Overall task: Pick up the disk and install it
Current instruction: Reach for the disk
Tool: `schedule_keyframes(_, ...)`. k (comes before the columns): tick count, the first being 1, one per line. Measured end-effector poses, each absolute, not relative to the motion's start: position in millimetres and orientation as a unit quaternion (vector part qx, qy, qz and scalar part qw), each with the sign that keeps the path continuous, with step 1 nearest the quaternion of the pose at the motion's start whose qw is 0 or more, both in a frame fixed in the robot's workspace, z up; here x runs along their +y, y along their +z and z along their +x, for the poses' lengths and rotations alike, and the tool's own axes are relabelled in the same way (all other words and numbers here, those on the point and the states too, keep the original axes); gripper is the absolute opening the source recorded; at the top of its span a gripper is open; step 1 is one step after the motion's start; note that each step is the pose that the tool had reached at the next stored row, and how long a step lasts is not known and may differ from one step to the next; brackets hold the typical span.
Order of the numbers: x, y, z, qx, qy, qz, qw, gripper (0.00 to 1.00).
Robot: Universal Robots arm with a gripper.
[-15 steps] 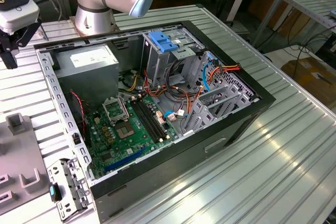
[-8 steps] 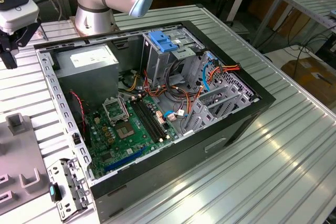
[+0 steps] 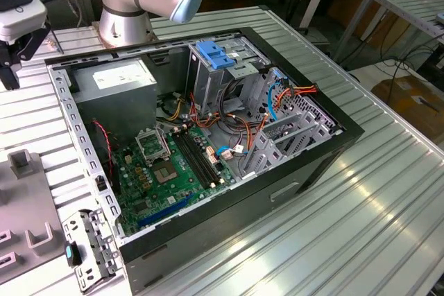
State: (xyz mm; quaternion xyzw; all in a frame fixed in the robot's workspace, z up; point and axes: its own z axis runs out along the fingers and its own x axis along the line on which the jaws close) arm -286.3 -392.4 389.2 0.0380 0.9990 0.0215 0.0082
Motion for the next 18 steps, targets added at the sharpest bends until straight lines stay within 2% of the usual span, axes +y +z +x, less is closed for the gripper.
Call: schedule_keyframes(18, -381.5, 389.0, -305.4, 0.999, 0.022, 0.038, 0.008, 0.11)
